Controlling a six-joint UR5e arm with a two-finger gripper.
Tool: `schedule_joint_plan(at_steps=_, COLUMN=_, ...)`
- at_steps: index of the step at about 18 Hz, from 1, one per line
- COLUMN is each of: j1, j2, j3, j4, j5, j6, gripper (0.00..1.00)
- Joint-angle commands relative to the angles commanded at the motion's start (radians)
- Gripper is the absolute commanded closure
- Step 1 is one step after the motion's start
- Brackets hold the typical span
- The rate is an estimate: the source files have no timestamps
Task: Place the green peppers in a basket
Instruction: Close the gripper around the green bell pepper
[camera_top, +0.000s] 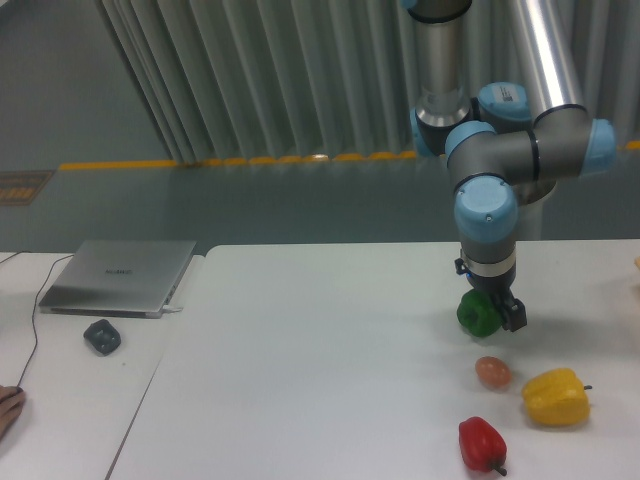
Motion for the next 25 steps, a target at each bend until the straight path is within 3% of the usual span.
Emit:
schedule_joint_plan(at_steps=18, j1=-0.034, j2=-0.018, j3=-0.014, j4=0.005, j5=0.046, j6=-0.029, gripper=0.0)
schedule_joint_plan(at_steps=19, j1=-0.034, j2=-0.018, j3=-0.012, j4=0.005, j5=0.046, j6=-0.029, gripper=0.03)
schedule_joint_plan(at_steps=21, j1=-0.034, j2=-0.025, j3=0.0, j4=0.005, j5=0.048, j6=-0.037, gripper=0.32)
schedule_joint_plan(at_steps=24, j1=-0.025, j2=-0.023, j3=0.021, j4=0.0, j5=0.048, j6=-0.038, gripper=0.61)
schedule_joint_plan(at_steps=25, j1=-0.023, j2=-0.021, j3=0.023, j4=-0.002, j5=0.048, j6=-0.037, gripper=0.62)
